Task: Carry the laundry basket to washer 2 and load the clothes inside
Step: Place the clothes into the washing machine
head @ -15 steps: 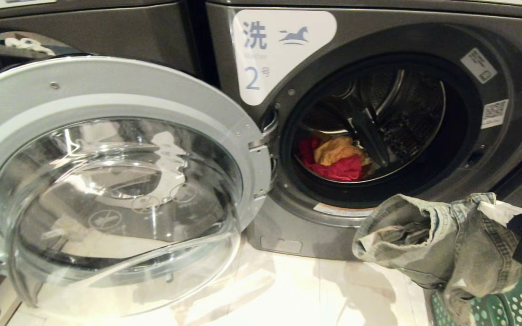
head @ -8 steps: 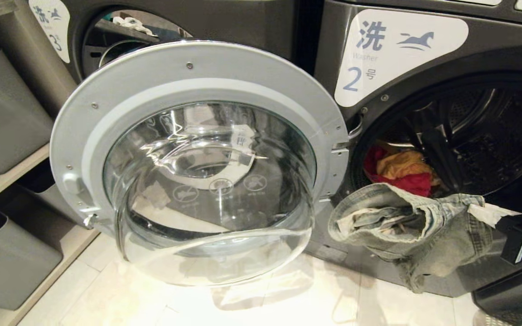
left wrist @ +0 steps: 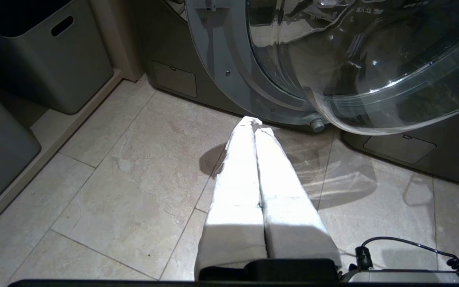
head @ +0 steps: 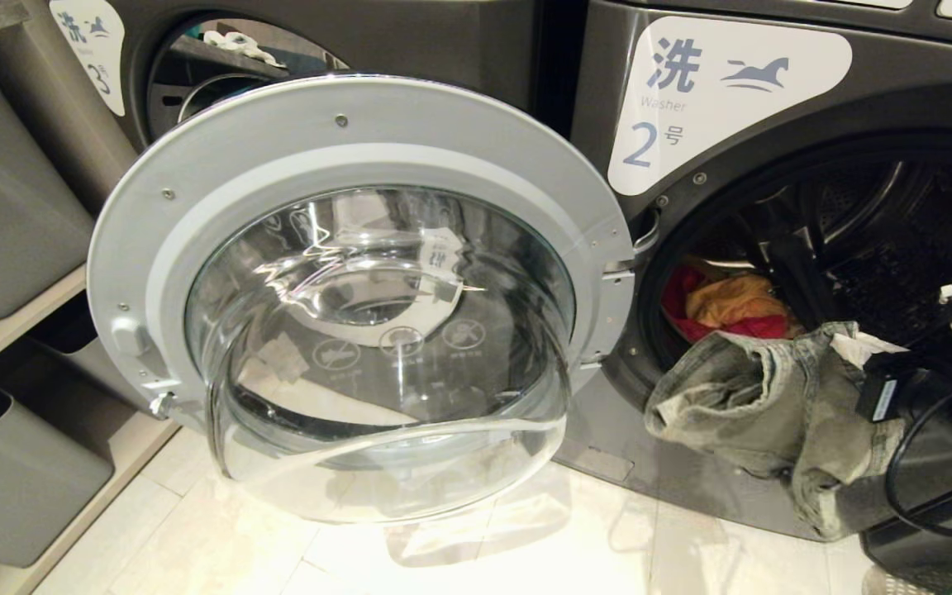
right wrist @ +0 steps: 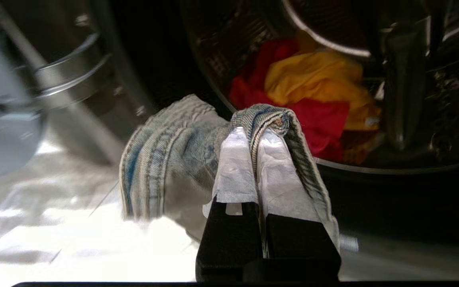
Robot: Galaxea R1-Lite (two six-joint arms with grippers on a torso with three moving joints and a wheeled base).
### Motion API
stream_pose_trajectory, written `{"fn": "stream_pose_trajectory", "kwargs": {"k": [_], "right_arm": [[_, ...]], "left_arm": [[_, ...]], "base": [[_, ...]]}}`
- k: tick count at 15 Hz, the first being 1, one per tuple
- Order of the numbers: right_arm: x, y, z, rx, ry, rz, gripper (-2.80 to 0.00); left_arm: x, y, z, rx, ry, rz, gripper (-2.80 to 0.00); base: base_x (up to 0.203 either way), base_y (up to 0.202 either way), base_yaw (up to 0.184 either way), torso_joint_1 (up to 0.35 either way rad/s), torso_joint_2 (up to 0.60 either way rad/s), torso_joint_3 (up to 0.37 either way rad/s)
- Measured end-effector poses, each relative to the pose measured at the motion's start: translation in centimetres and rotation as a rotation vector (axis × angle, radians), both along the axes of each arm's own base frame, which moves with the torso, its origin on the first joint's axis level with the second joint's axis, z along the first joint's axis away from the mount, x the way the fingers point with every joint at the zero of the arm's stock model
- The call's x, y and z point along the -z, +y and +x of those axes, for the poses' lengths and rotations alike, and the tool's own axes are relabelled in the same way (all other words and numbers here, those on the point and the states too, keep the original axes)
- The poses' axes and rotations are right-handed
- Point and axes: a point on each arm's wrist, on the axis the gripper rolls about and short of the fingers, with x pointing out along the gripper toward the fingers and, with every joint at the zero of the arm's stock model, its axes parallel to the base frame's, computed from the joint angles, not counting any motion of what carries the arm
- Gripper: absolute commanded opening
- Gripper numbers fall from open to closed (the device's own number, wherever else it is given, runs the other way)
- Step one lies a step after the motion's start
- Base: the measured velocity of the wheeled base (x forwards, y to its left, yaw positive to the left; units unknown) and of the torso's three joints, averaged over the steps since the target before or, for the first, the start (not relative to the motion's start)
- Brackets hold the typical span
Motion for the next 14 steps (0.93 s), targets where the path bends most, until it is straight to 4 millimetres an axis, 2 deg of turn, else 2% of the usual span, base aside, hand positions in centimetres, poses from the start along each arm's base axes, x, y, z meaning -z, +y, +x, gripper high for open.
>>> {"fn": "stream_pose_trajectory", "kwargs": {"k": [3,6,9,11,14], "right_arm": [[1.7,-0.6,4.7,0.087,-0.093,-0.032,-2.8],[1.3,-1.1,10.0,0.18,-0.245,-0.057,-2.8],[0.2,-1.0,14.2,0.24,-0.362,-0.068,-2.8],[-0.7,-1.0,16.2,0.272,-0.435,-0.088,-2.8],[-2.0,-1.1,18.0,0.289,-0.487,-0.107,-2.8]], "left_arm": [[0.0,0.0,0.0,0.0,0.0,0.0,-2.8],[0.0,0.0,0.0,0.0,0.0,0.0,-2.8],[0.0,0.0,0.0,0.0,0.0,0.0,-2.8],[0.0,0.0,0.0,0.0,0.0,0.0,-2.8],[0.0,0.0,0.0,0.0,0.0,0.0,-2.8]], "base": [[0.0,0.0,0.0,0.0,0.0,0.0],[0.0,0.0,0.0,0.0,0.0,0.0],[0.0,0.0,0.0,0.0,0.0,0.0],[0.0,0.0,0.0,0.0,0.0,0.0],[0.0,0.0,0.0,0.0,0.0,0.0]]}}
